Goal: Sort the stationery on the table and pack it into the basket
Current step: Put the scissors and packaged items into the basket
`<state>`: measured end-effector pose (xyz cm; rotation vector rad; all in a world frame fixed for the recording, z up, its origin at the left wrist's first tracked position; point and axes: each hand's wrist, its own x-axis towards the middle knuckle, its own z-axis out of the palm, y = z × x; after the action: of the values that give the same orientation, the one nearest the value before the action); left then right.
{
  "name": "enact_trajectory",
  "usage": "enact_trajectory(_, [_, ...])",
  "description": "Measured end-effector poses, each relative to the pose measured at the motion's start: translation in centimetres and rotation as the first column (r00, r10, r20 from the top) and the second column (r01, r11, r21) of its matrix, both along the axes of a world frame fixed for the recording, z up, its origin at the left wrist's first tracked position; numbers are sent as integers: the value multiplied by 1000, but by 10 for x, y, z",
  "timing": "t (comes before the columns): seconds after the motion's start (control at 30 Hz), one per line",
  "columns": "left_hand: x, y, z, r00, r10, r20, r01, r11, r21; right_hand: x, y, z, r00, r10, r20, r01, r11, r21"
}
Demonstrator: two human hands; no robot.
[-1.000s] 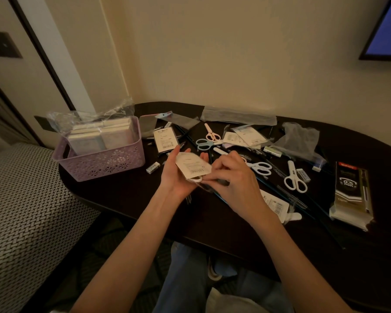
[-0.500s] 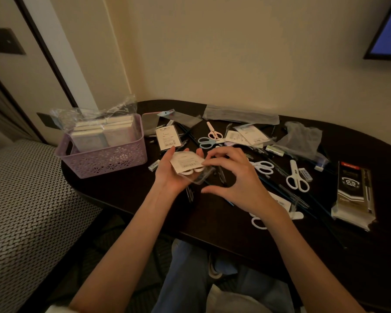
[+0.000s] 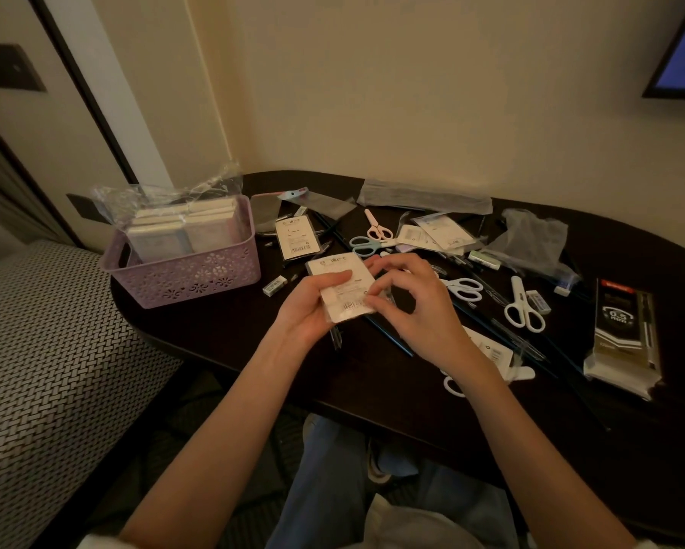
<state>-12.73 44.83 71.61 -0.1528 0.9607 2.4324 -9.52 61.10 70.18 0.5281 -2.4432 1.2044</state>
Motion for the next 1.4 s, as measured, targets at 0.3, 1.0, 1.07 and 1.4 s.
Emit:
enact_trajectory(0.3, [5,6,6,989,48,140,-52,998,22,4,-6,-2,976,-21,-218,47,992,113])
enact_trajectory(1.0, [4,-104,49,913,307,-269,-365,910,-199,-52,-83,66,951,77,-300,-102,992,-71])
enact_trajectory(1.07, [3,-125,60,853,340,-396,-471,828,-305,-64,-101,81,990,48,-132,-83,958,-276])
enact_trajectory(1.4, [-59,-237,62,645,-7,-764,-760,-112,-641,-152,-186,91,895,78,439,125,900,-416])
